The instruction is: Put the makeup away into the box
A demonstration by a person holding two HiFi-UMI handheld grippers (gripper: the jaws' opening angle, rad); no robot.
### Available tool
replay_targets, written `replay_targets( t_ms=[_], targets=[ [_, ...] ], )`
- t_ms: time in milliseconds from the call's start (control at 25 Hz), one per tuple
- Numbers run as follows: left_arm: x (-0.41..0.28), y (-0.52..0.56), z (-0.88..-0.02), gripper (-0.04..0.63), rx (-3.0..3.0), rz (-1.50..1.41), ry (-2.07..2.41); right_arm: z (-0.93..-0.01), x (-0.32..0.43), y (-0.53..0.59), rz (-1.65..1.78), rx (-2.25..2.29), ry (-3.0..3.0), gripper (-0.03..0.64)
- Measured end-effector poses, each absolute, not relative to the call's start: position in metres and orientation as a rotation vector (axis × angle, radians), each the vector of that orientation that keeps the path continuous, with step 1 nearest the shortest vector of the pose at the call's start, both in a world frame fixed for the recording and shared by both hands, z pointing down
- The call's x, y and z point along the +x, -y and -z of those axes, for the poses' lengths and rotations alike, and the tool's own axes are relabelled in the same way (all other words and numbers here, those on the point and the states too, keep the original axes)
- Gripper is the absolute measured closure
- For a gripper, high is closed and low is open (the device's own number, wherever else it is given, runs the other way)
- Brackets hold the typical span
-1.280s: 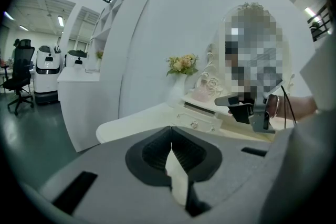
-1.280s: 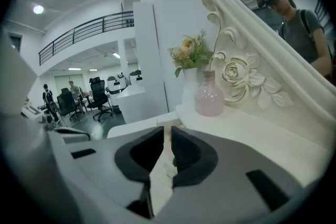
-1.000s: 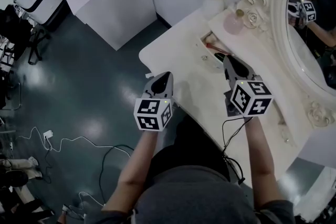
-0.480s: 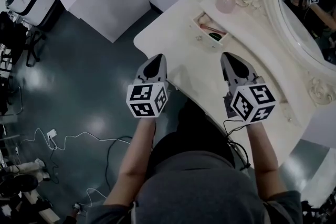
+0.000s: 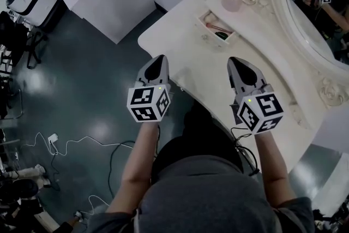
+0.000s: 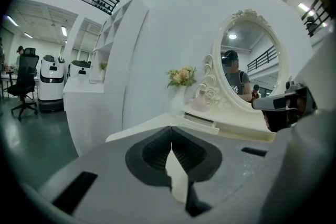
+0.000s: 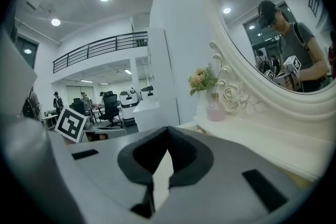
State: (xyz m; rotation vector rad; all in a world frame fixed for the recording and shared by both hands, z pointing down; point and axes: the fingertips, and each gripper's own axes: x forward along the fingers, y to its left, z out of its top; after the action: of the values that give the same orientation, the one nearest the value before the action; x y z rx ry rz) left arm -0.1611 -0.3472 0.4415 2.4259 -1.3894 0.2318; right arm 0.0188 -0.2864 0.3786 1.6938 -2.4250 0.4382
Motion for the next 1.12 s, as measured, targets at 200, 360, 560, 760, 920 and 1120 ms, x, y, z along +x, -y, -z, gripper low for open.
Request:
replay_targets(
  t_ms=[200,360,560,760,920,1120],
  targets=[
    [-0.163,0.344,-0.440,0.589,2.423,-0.228,1.402,-0.379,0.017,0.288,-0.390,1.688,2.438,0.614],
    [-0.164,0.342,-0.441,0.589,2.418,-0.230,1.408,-0.383,0.014,0.291,-0.383,1.688,2.453,0.614],
    [-0.163,0.339,-0.442,0.589,2.412,-0.234,1.413,-0.382,0.014,0.292,-0.350,1.702,2.461,0.614],
    [-0.163,0.338,-0.442,0.589,2.408,-0.240,1.420,-0.381,0.015,0.295,-0.336,1.703,2.469,0.614],
    [-0.163,0.336,-0.442,0.589,2.406,-0.244,1.428,-0.382,0.017,0.296,-0.327,1.699,2.475,0.614],
    [-0.164,0.336,-0.441,0.589,2.405,-0.245,1.438,-0.383,0.017,0.297,-0.321,1.689,2.482,0.614]
  ],
)
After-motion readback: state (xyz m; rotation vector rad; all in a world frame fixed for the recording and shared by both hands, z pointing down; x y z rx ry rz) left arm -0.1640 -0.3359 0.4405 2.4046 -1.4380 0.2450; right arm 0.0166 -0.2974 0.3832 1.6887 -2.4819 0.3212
